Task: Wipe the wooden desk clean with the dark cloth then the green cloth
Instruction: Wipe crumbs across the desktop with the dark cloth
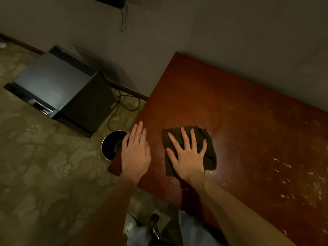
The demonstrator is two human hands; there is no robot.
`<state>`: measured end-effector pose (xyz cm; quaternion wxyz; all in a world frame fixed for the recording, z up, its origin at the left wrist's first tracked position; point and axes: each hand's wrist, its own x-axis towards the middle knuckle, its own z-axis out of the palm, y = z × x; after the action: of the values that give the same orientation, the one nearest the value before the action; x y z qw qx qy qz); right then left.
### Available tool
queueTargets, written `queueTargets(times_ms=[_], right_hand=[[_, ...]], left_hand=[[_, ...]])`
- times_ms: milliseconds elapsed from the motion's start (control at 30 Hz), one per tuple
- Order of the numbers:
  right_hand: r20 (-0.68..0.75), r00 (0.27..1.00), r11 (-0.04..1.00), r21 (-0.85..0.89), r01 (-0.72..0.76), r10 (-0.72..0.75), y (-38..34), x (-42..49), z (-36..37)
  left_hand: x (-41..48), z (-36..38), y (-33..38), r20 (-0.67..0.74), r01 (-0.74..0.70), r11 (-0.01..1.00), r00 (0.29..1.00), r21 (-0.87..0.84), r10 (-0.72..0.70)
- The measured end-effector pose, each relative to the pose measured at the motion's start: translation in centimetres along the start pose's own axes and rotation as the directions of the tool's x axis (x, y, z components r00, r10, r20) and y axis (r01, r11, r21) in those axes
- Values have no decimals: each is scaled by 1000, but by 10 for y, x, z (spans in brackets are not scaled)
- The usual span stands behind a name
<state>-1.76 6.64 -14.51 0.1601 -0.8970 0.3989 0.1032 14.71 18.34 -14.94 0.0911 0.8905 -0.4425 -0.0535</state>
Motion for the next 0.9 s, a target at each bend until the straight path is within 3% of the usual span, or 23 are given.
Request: queueTargets(times_ms=[133, 333, 700, 900], right_hand=[[-23, 1000, 1000, -7, -10, 10, 6, 57, -15], [-60, 998, 1000, -5, 5, -5, 34, 137, -47], [-98, 991, 996, 32, -88, 91, 36, 30, -9], [-131, 989, 997, 33, -64, 68, 57, 105, -37]], left_hand=[[36, 3, 18, 6, -102, 991, 995, -91, 103], [52, 17, 34, -2, -112, 991, 994, -76, 112], [87, 3, 69, -3, -22, 1000, 1000, 19, 22], [100, 25, 83, 4, -132, 984, 991, -116, 134]])
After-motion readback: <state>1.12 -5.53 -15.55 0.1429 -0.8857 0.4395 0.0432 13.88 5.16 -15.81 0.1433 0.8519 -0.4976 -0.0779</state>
